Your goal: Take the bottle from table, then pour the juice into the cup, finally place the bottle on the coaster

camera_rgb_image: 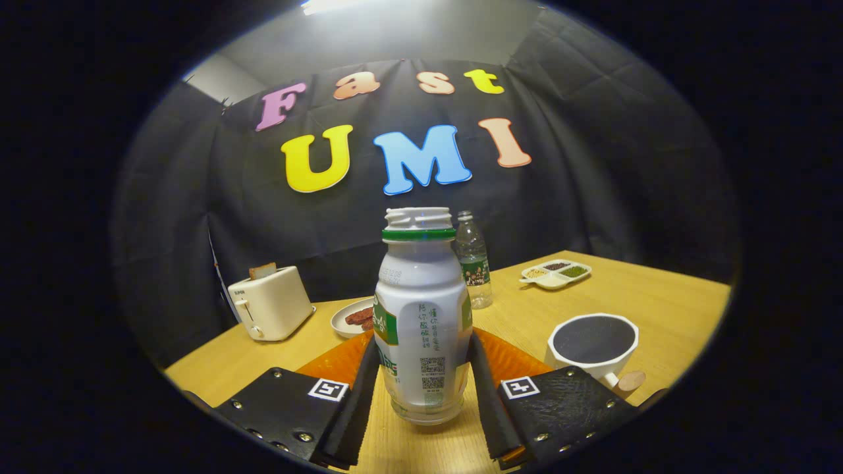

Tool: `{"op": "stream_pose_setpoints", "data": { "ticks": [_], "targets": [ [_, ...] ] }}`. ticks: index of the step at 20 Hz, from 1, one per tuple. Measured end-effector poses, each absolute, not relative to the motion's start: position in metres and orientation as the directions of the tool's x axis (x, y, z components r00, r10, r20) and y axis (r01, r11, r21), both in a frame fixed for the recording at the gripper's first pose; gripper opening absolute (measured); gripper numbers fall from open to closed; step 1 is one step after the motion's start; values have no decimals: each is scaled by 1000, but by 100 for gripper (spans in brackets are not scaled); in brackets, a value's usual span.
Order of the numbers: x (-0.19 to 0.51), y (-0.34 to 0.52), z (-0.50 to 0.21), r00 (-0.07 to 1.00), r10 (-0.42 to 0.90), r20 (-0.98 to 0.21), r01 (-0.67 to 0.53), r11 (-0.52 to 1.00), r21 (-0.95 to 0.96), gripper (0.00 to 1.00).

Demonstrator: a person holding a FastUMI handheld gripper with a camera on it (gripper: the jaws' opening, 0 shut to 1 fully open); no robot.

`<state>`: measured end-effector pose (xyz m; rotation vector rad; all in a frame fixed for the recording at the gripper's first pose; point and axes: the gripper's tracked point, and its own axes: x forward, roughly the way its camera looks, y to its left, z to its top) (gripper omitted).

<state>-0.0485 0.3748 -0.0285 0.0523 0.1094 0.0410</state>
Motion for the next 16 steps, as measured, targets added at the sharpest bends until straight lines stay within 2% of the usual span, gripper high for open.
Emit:
{"op": "stream_pose_setpoints", "data": {
  "ticks": [5, 10, 16],
  "targets": [
    [-25, 409, -17, 996, 62, -61, -66, 995, -79, 70],
    [-5, 408, -9, 998, 58, -25, -60, 997, -55, 70],
    [14, 396, -28, 997, 41, -58, -44, 997, -57, 70]
  ]
}}
